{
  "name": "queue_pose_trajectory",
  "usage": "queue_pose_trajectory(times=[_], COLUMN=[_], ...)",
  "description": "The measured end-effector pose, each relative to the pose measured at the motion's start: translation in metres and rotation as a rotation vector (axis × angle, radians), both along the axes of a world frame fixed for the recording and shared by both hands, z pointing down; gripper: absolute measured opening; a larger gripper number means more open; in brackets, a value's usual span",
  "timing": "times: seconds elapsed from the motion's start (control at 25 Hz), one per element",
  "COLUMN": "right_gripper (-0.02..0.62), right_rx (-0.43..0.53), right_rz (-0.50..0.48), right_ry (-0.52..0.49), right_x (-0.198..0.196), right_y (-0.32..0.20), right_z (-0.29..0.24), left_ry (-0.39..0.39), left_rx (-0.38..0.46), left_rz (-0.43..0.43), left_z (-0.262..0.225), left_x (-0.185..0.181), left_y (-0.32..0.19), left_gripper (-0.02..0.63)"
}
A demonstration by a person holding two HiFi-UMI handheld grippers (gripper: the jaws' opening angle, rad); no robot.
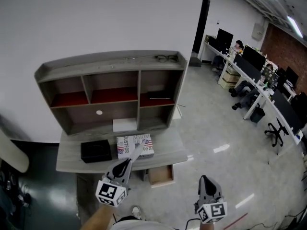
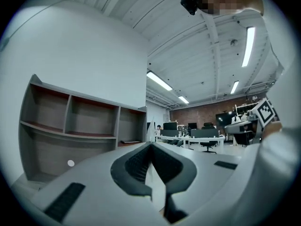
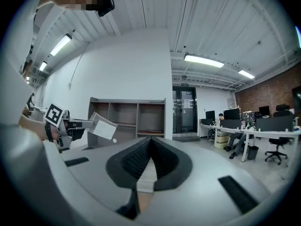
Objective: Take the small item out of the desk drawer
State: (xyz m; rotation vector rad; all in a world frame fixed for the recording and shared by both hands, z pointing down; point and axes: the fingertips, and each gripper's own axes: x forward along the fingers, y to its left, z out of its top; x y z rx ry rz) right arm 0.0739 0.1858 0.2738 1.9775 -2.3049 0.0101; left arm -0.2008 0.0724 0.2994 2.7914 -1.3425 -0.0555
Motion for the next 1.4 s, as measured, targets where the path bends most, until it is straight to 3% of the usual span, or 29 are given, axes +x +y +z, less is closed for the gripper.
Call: queue_pose_trajectory(times=[0.4,0.84,1.08,1.4], right_gripper=[0.021,0.023,0.022,0.023], right_rx=[-0.009,-0.035,-0.018,-0.027], right_rz=[0.055,0.07,0.046,0.033], right_ry=[-0.004,0.022,0.023,0.022], right_x=[0.027,0.039,0.029,0.017], right_y=[0.0,-0.007,-0.019,-0.029], right_z=[-0.003,-0.012,-0.02,-0.013], left_ry=[0.066,0.139,0.143,0.163], left_rx=[0.046,-0.006,0.041,0.033], left_rz=[-0.098,-0.229,-0.217,-0.203], left_z=[-0.039,-0.035,-0.048,-0.044], left_x=[-0.055,-0.104,-0.103,-0.102], left_y=[0.004,0.032,0.022,0.016], left_gripper=[0.018,0.018,0.018,0.018])
